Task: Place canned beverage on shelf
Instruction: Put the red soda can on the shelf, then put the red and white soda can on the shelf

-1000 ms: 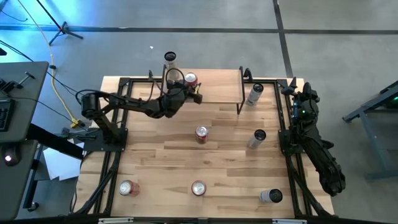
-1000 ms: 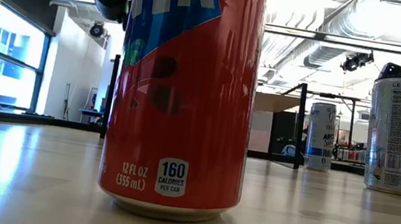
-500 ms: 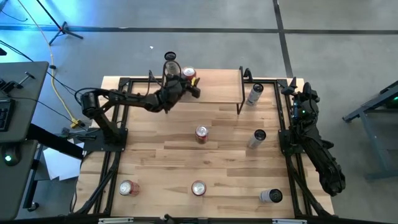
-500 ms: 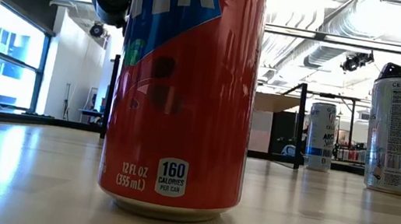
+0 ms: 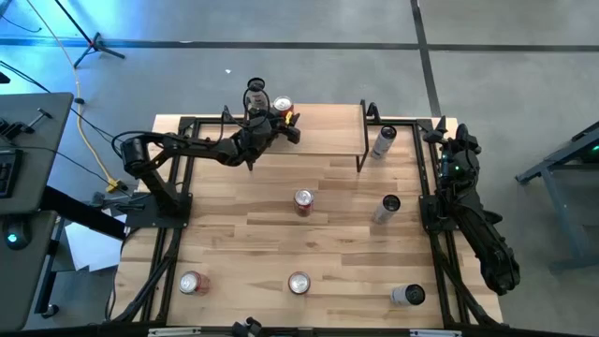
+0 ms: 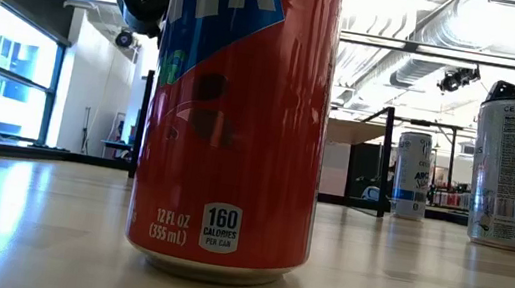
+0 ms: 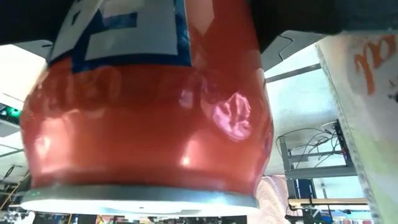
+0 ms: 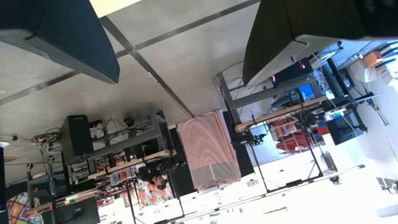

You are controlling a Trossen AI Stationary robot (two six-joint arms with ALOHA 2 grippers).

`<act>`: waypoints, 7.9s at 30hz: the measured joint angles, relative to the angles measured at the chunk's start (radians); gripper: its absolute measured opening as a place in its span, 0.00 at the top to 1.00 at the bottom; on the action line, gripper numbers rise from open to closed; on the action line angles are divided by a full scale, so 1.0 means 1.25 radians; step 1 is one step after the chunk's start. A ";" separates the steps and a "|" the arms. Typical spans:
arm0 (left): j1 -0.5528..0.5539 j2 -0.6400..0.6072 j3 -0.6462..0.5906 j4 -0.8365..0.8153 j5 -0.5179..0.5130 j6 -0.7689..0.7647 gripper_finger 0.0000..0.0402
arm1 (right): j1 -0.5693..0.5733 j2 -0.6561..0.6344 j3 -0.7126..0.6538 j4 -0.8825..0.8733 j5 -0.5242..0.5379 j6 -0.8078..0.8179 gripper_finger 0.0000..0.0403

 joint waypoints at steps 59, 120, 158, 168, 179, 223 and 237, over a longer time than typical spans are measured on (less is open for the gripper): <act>-0.010 0.084 0.000 0.183 -0.047 0.157 0.31 | 0.000 0.000 0.000 -0.004 0.000 0.000 0.19; -0.247 0.049 0.001 0.173 -0.403 0.082 0.05 | 0.000 0.000 0.000 -0.004 0.000 0.000 0.19; -0.198 0.049 0.001 0.084 -0.322 0.034 0.49 | 0.000 0.000 0.000 -0.004 0.000 0.000 0.19; -0.174 0.049 0.001 0.073 -0.292 0.018 0.48 | 0.000 0.000 0.000 -0.004 0.000 0.000 0.19; -0.145 0.049 0.000 0.073 -0.253 0.019 0.48 | 0.000 0.000 0.000 -0.004 0.000 0.000 0.19; -0.102 0.050 0.001 0.086 -0.219 0.042 0.48 | 0.000 0.000 0.000 -0.004 0.000 0.000 0.19; -0.266 0.046 0.000 0.085 -0.462 0.069 0.48 | 0.000 0.000 0.000 -0.004 0.000 0.000 0.19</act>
